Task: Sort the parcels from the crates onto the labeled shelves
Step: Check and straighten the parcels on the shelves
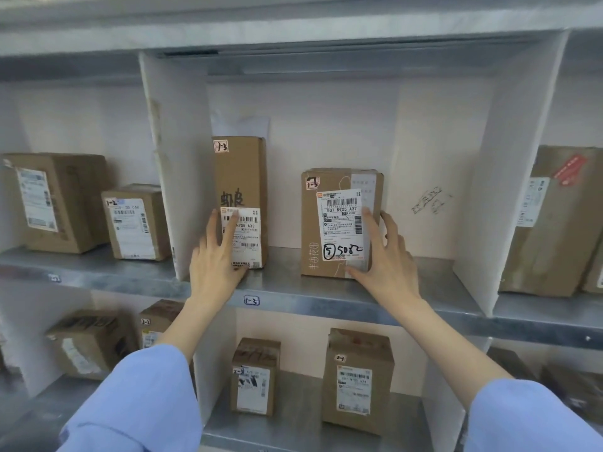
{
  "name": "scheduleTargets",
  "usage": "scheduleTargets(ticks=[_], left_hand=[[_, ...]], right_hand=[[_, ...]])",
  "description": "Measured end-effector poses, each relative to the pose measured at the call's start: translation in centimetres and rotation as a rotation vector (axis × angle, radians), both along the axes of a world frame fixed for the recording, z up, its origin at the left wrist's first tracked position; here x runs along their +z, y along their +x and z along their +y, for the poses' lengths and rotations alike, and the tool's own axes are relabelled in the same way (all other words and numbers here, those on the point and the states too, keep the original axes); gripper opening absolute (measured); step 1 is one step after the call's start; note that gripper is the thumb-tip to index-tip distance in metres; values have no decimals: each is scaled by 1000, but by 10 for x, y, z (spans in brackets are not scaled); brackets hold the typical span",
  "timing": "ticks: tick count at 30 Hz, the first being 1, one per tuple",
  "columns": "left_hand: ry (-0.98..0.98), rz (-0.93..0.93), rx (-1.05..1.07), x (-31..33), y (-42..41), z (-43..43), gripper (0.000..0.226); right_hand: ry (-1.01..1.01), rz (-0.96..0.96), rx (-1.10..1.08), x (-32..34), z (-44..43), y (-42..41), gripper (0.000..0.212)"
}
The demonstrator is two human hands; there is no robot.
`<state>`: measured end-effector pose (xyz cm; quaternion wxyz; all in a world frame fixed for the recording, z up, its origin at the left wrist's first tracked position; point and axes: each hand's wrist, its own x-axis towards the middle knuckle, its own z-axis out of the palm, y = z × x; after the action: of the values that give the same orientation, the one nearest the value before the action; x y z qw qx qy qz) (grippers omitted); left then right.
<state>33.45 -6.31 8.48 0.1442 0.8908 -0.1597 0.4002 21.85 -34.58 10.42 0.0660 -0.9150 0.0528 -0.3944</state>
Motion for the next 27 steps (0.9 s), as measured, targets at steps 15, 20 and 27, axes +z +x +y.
scheduleTargets(ticks=[15,20,27], left_hand=[[12,-265,-272,-54,-53,24,65],[63,-209,-352,-112,-74,36,61],[192,131,-265,-190,-58,39,68]], right_hand=[[-141,-179,-62,-61,32,-62,52],[-180,-211,-8,-125,48,-80,31],[-91,98,-134,-209,34,-80,67]])
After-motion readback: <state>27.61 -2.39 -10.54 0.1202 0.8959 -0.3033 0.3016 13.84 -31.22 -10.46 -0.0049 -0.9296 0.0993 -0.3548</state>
